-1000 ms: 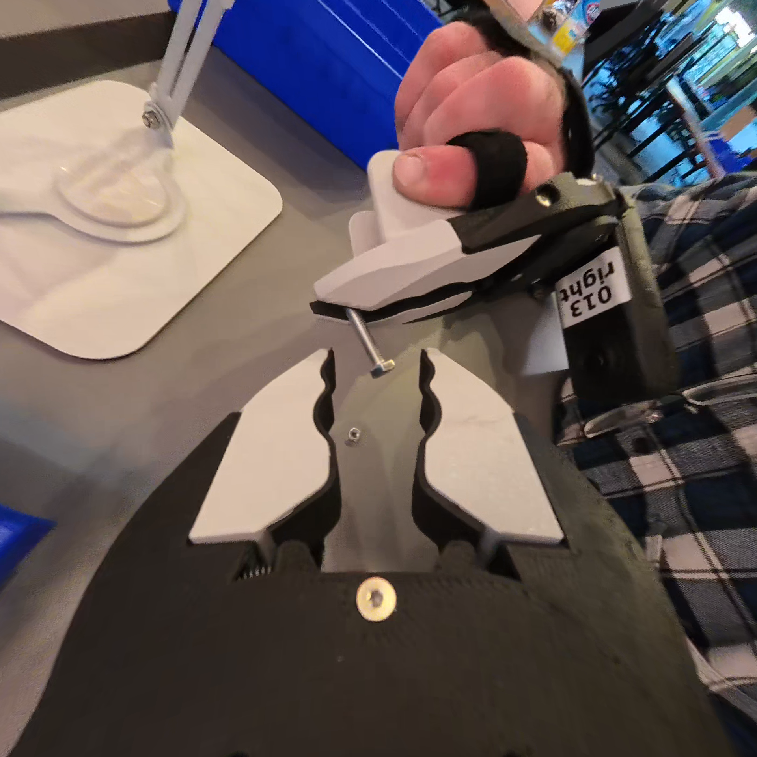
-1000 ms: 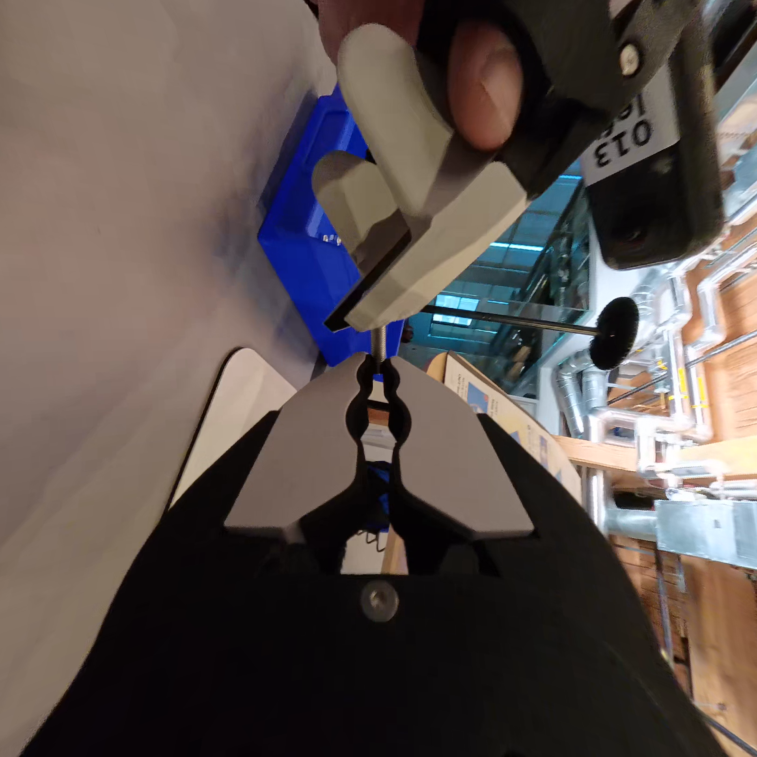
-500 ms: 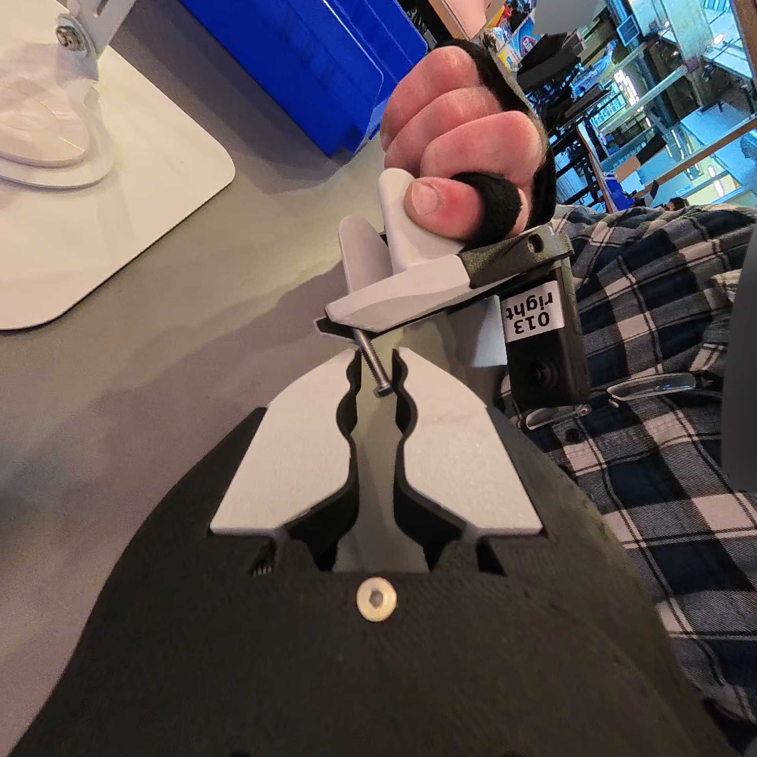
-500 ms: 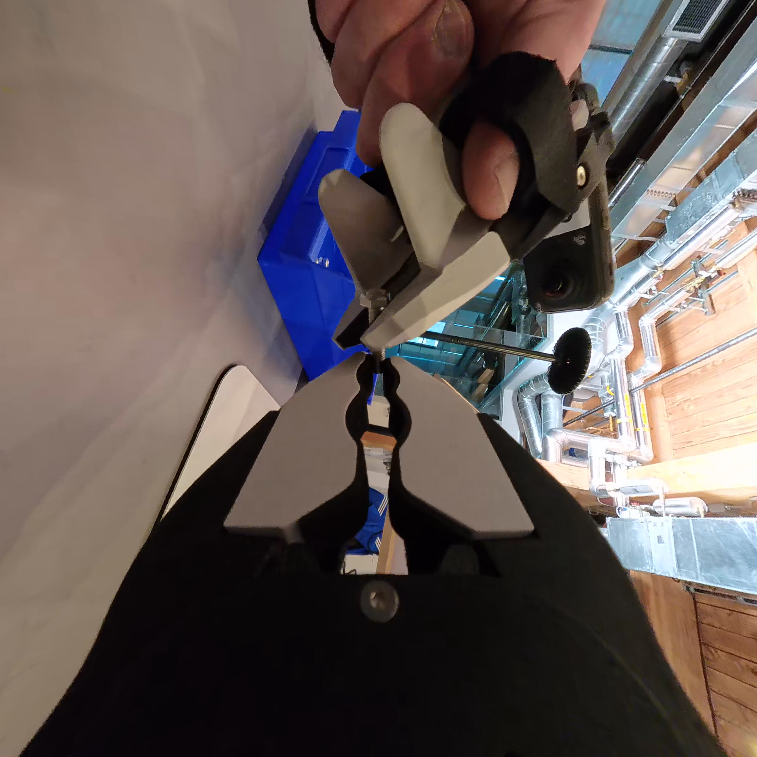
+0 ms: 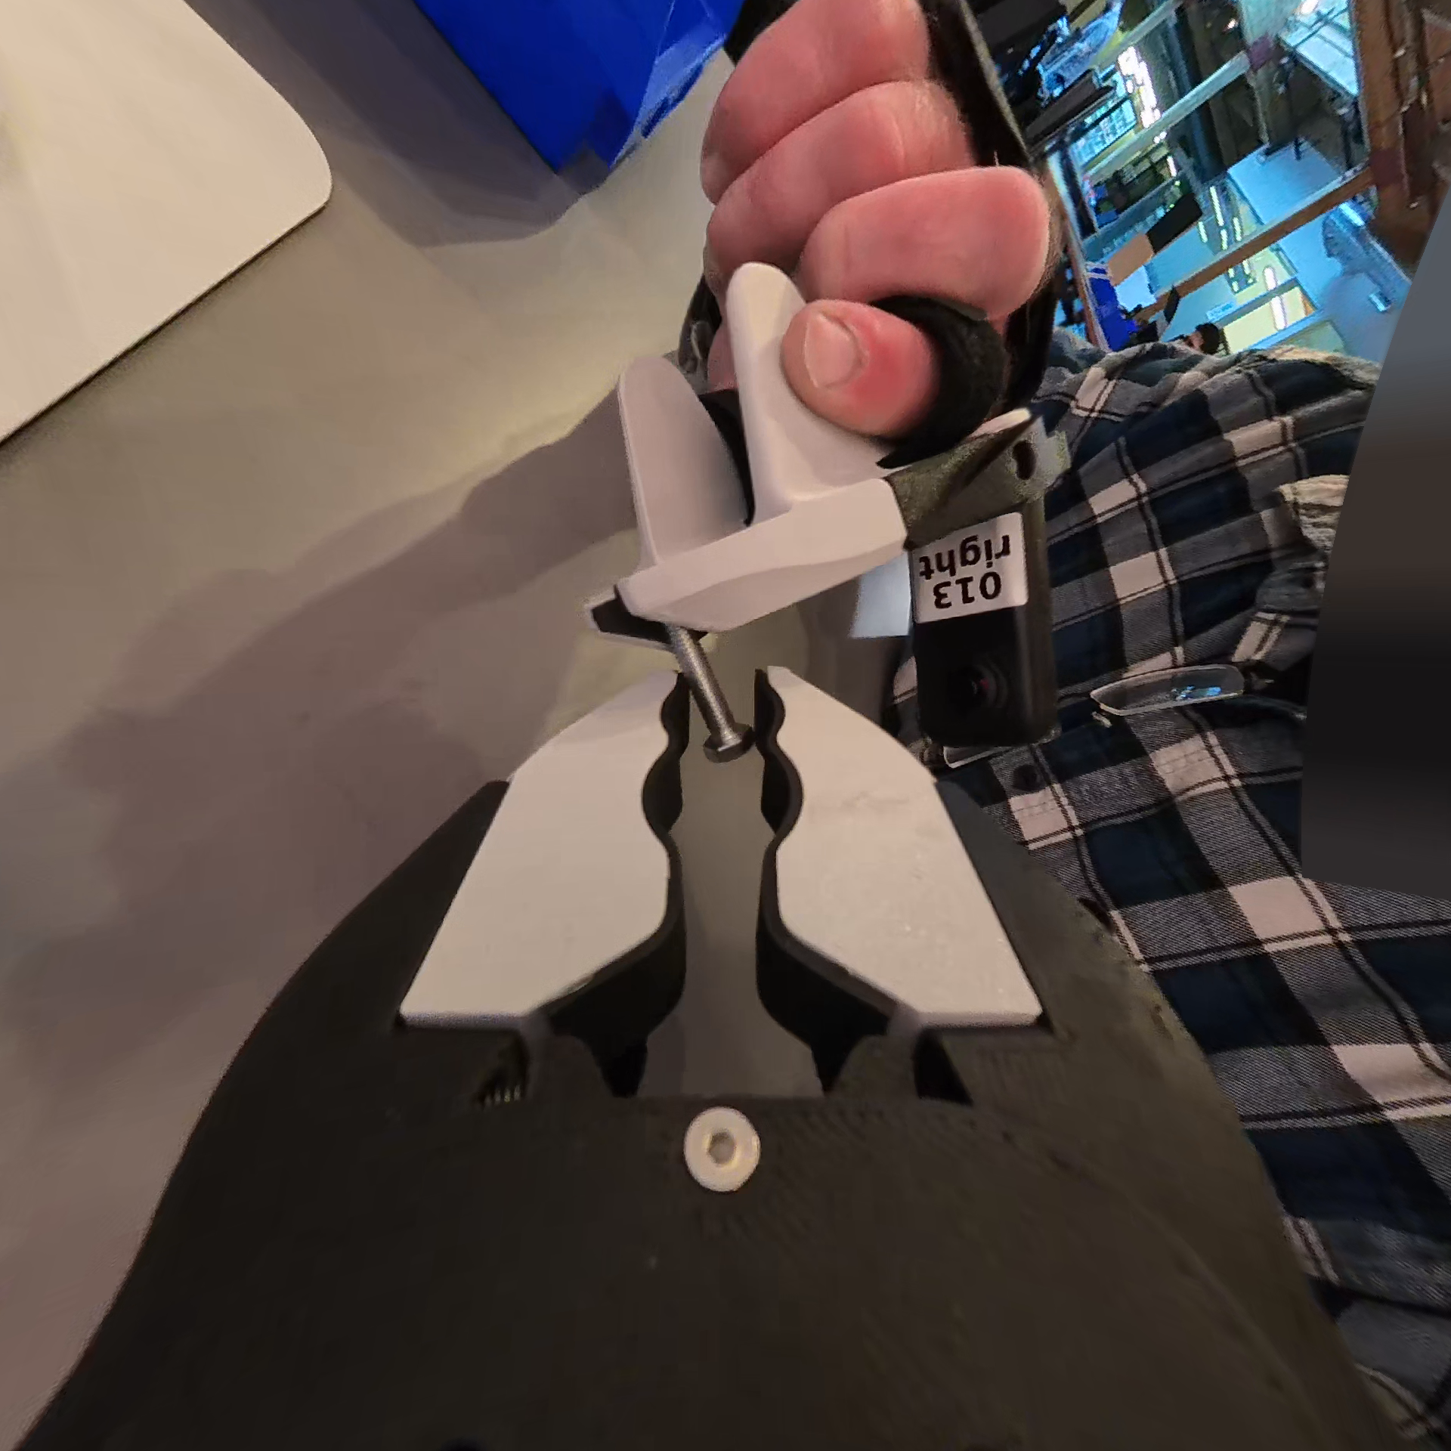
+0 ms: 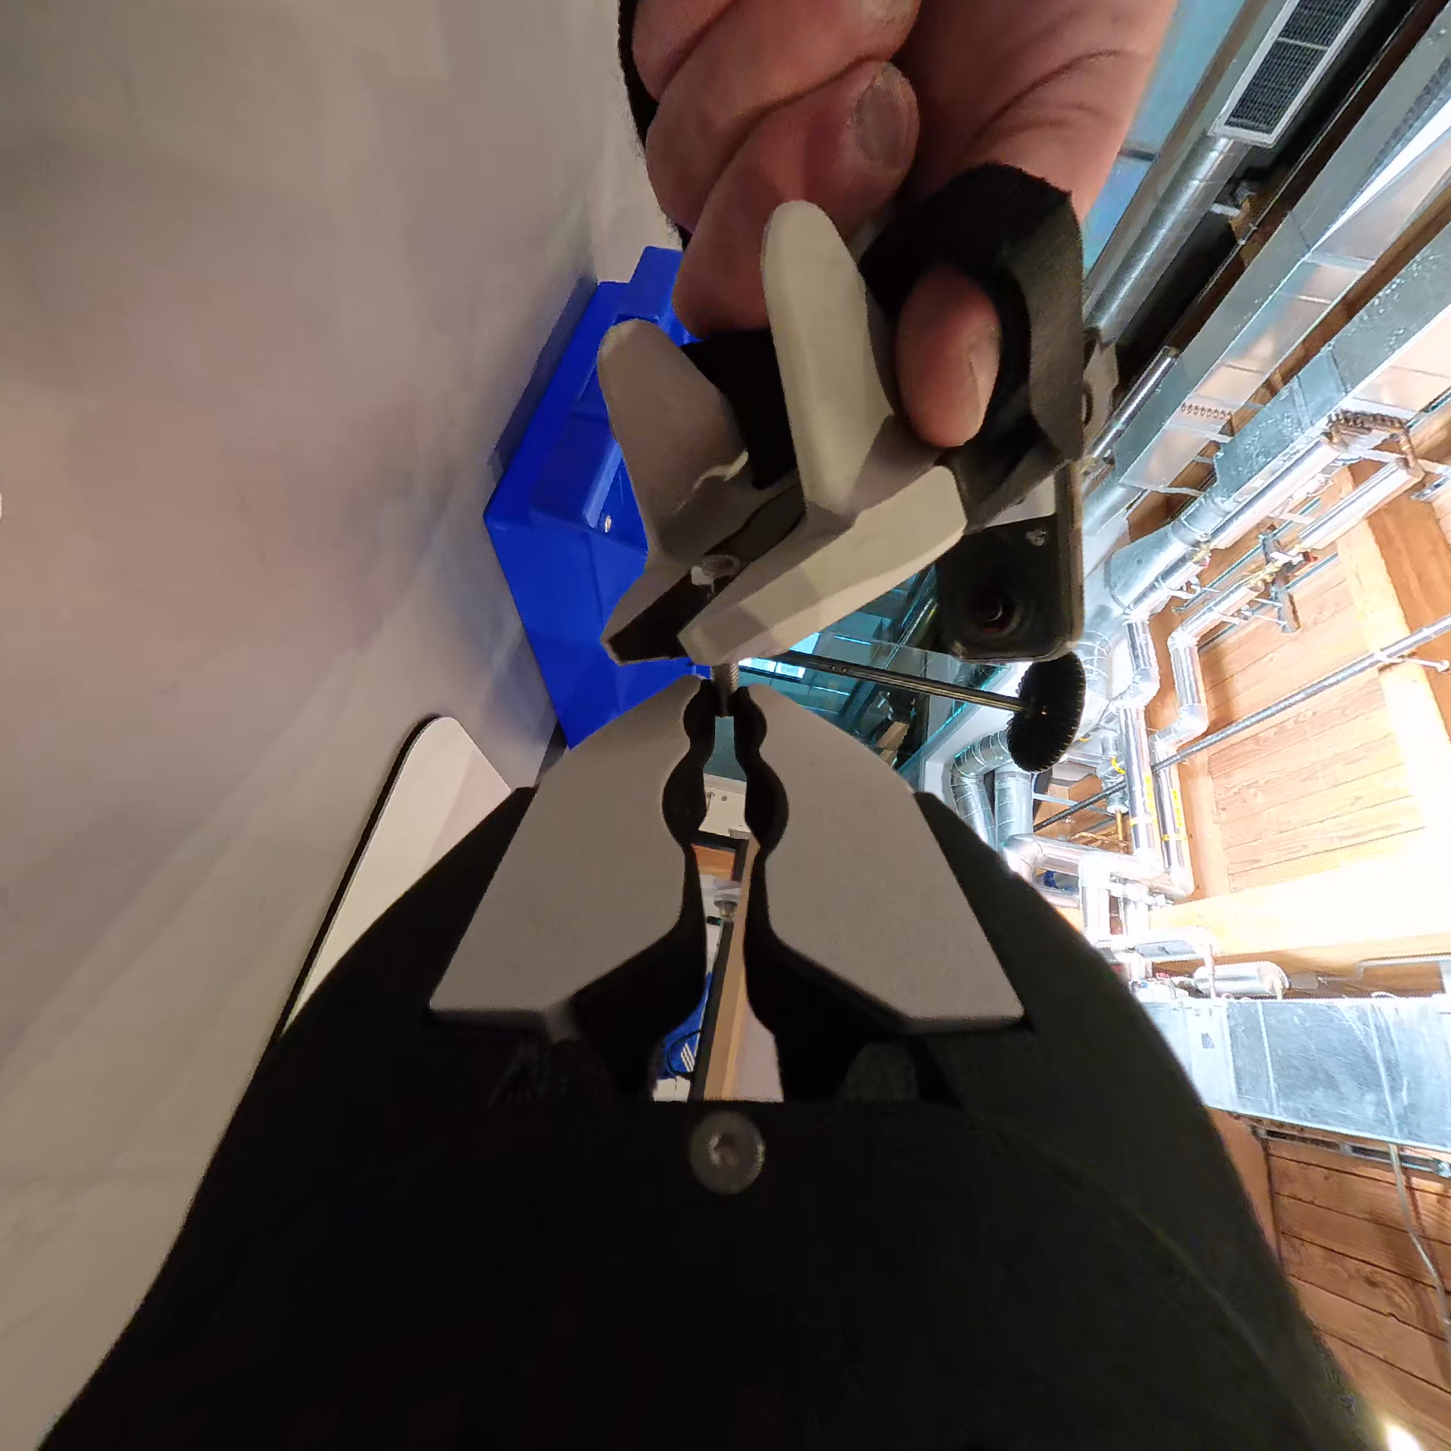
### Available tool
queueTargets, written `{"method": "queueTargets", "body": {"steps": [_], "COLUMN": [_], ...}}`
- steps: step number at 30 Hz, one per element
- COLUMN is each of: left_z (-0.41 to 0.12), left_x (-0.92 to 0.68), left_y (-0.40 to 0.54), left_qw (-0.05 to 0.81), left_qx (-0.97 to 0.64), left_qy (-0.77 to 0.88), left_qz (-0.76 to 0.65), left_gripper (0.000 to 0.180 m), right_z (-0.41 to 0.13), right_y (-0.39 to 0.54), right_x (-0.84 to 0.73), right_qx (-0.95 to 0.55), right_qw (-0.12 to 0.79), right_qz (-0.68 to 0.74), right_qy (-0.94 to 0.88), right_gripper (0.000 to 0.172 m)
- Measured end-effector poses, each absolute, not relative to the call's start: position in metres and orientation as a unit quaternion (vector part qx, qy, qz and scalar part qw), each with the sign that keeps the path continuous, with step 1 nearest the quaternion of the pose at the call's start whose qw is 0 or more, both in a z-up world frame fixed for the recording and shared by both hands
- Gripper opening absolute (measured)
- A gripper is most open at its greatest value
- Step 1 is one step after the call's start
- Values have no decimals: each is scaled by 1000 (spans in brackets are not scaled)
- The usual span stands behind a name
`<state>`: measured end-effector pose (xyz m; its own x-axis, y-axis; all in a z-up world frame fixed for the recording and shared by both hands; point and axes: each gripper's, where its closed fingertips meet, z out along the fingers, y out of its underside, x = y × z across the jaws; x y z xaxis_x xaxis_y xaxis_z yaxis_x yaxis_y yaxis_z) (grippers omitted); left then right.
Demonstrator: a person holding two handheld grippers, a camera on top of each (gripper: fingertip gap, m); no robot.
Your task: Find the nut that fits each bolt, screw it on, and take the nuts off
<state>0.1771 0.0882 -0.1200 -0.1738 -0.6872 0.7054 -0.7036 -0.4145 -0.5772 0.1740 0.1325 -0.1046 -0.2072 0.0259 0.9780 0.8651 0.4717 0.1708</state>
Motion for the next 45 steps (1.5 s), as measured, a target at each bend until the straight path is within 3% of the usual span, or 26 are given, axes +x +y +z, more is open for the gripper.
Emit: {"method": "queueTargets", "body": {"steps": [9, 12, 16, 29, 40, 45], "left_z": [-125, -128, -125, -134, -136, -135], "left_x": [173, 171, 170, 168, 170, 172], "left_y": [84, 82, 90, 78, 77, 90], "left_qw": [29, 35, 25, 53, -5, -110], "left_qx": [642, 648, 655, 651, 636, 621], "left_qy": [-538, -538, -533, -545, -569, -607], "left_qz": [545, 538, 534, 526, 521, 484], "left_gripper": [15, 28, 17, 9, 8, 8], "right_z": [-109, -112, -115, -112, -110, -96], "right_y": [130, 130, 129, 132, 131, 132], "right_x": [171, 170, 168, 171, 170, 172], "right_qx": [-323, -325, -322, -322, -315, -315], "right_qw": [534, 530, 530, 536, 548, 577], "right_qz": [-393, -393, -391, -395, -388, -390], "right_qy": [-676, -678, -680, -673, -671, -645], "right_gripper": [5, 5, 5, 5, 6, 36]}}
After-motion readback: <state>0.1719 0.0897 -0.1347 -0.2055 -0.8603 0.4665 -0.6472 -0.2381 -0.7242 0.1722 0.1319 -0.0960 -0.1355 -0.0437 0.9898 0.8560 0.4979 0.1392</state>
